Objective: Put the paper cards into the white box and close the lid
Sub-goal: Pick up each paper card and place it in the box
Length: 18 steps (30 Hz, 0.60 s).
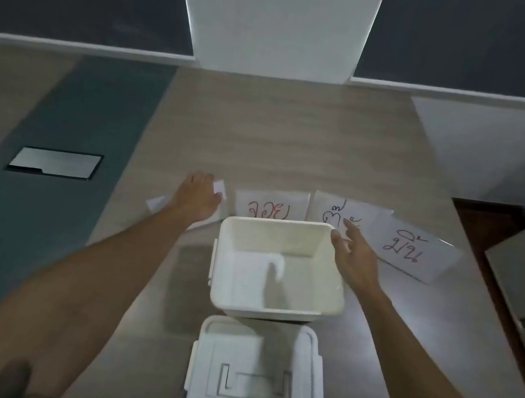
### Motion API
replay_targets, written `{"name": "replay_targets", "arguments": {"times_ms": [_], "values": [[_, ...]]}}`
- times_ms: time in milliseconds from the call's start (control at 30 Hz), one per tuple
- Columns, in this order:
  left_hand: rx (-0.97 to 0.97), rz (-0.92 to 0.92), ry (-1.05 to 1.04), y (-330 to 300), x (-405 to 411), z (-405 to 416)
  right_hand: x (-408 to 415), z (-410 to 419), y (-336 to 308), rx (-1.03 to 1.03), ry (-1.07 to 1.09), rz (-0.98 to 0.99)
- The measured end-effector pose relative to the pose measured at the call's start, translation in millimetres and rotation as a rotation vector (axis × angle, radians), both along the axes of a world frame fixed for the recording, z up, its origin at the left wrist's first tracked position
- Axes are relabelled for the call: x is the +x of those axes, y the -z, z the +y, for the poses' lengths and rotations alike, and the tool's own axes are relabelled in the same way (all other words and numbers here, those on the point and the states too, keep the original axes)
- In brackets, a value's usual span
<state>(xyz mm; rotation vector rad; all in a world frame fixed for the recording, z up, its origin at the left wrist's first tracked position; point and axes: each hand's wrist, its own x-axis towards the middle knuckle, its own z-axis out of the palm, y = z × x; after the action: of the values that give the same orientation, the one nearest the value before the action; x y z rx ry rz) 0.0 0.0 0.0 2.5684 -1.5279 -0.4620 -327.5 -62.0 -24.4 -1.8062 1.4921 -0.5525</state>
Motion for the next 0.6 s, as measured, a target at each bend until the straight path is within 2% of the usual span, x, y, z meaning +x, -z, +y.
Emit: {"name": "replay_targets", "arguments": {"times_ms": [100, 233, 600], "values": [[-0.002, -0.069, -0.077, 13, 19, 4, -6, 14, 3, 0.014, 0.033, -0.109], [0.062, -0.105, -0.12, 22, 41, 7, -9, 26, 6, 0.04, 0.016, -0.137], [0.047, -0.009, -0.145, 29, 53, 15, -2, 23, 19, -0.005, 0.042, -0.154]]}}
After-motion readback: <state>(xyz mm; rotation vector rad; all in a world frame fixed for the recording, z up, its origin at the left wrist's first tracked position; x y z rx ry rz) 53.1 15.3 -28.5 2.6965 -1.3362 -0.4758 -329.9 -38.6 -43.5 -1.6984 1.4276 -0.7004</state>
